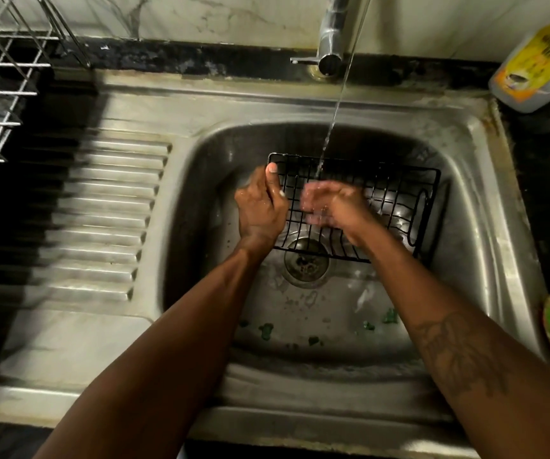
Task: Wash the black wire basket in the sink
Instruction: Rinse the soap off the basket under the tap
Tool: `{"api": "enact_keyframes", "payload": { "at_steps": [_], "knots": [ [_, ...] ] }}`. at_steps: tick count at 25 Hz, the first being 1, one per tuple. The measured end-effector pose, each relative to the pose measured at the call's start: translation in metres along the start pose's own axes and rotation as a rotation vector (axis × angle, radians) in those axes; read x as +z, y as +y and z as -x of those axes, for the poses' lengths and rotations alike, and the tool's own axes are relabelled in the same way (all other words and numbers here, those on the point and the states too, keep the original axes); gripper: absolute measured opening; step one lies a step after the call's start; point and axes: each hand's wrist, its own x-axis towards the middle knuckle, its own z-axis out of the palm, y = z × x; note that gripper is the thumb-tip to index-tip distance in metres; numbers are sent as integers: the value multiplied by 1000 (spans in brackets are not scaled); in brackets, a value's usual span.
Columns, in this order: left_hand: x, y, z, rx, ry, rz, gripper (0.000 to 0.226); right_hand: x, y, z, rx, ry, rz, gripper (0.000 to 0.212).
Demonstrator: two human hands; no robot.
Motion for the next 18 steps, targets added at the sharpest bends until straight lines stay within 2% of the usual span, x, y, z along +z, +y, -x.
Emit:
{"api": "enact_keyframes", "payload": {
  "at_steps": [2,3,7,9,10,13,14,15,18],
  "knots": [
    [0,2,0,15,8,8,30,4,10,9,107,-167,276,19],
    [-1,3,-1,45,11,-13,29,5,9,9,110,-149,246,17],
    [4,2,-4,179,-25,-232,19,10,-19,-7,-104,198,-301,8],
    [3,0,-5,203,-62,-373,20,16,-21,-9,-109,195,-420,9],
    [4,-3,-4,196,-71,-405,17,17,-15,-5,-72,131,-340,13],
    [4,-1,-4,126,-94,-321,12,18,7,13,134,-184,118,25],
    [4,0,-4,121,-95,-319,12,15,7,13,150,-195,121,25],
    [3,0,-5,126,-81,-343,13,13,3,10,118,-142,52,22],
    [-8,-9,-9,55,-45,-301,25,-3,-12,-2,-49,200,-164,18]
  ]
}}
